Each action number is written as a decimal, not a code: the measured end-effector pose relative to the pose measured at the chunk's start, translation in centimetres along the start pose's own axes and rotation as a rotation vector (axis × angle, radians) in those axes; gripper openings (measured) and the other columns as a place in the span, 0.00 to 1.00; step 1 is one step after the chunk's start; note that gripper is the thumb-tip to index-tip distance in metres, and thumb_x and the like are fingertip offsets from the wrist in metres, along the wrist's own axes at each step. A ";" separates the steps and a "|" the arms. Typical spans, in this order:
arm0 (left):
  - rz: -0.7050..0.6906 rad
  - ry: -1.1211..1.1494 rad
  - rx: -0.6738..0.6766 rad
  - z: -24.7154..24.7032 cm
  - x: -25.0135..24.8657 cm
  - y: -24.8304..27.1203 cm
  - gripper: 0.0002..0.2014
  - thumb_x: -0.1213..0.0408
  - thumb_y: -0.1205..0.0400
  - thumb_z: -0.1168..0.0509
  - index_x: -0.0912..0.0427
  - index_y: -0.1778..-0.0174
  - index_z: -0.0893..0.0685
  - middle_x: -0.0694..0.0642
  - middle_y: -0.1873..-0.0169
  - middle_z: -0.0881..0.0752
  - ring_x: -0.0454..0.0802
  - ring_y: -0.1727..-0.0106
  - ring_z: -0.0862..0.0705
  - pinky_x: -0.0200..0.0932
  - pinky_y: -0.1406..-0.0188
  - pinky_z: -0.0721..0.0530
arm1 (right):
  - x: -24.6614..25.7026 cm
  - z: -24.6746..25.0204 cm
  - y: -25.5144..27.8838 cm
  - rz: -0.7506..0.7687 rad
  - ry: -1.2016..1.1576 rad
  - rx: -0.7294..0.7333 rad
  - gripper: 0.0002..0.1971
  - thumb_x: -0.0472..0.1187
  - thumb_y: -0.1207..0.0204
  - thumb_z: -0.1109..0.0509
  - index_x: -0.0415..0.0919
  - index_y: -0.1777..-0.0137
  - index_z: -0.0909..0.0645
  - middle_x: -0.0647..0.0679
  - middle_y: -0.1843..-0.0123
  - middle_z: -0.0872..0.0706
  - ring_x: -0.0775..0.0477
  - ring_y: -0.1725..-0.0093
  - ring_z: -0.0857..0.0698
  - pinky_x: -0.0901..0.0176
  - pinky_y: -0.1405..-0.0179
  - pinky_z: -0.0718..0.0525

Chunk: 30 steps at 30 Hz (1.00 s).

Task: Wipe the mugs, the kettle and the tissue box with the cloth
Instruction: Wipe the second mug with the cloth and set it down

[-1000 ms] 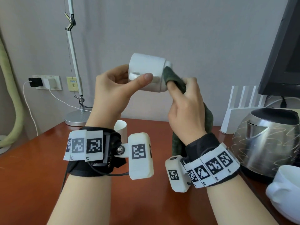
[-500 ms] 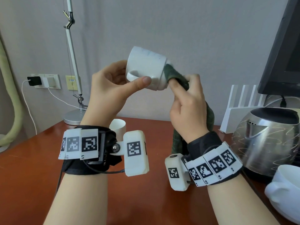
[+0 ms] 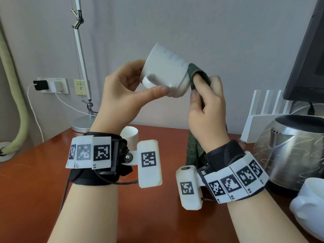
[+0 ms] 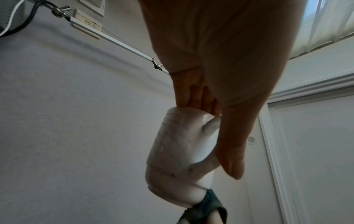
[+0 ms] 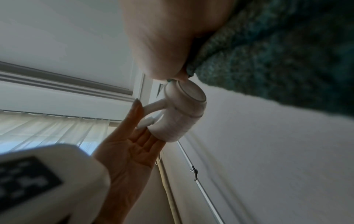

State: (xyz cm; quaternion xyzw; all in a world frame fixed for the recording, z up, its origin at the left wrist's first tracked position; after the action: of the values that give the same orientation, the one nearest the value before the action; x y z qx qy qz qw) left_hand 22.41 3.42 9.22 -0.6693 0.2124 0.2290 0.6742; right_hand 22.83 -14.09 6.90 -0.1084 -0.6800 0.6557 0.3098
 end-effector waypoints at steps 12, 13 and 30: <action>0.017 0.120 -0.009 0.4 0.2 0.2 0.25 0.71 0.29 0.22 0.68 0.37 0.17 0.55 0.48 0.10 0.49 0.45 0.11 0.40 0.47 0.16 | -0.5 1.7 -1.1 -0.590 -0.384 0.096 0.18 0.55 0.26 0.34 0.40 0.65 0.29 0.48 0.50 0.22 0.56 0.55 0.22 0.63 0.49 0.25; 0.014 0.114 0.007 0.3 0.1 0.2 0.25 0.72 0.29 0.22 0.70 0.36 0.18 0.57 0.47 0.10 0.50 0.44 0.11 0.40 0.46 0.16 | -0.5 1.6 -1.2 -0.594 -0.390 0.165 0.25 0.61 0.29 0.34 0.36 0.60 0.26 0.45 0.43 0.20 0.54 0.48 0.19 0.59 0.40 0.25; -0.261 -0.463 0.326 0.0 -1.3 -0.4 0.31 0.51 0.24 0.28 0.50 0.25 0.25 0.42 0.39 0.23 0.33 0.33 0.25 0.30 0.30 0.30 | 0.1 1.8 -0.8 -0.564 -0.407 0.276 0.15 0.49 0.35 0.18 0.49 0.54 0.19 0.61 0.63 0.12 0.64 0.60 0.14 0.72 0.63 0.19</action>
State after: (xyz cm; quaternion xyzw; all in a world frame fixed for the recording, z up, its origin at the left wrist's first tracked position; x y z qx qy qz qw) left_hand 21.59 3.39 10.29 -0.5040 -0.0009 0.2498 0.8267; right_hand 21.91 -15.64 7.81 0.2583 -0.6360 0.6382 0.3486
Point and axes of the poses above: each hand's wrist, its own y-axis away from the middle knuckle, its own z-axis out of the back of the hand, x = y × z, the point moved 2 cm from there along -y, towards the middle knuckle
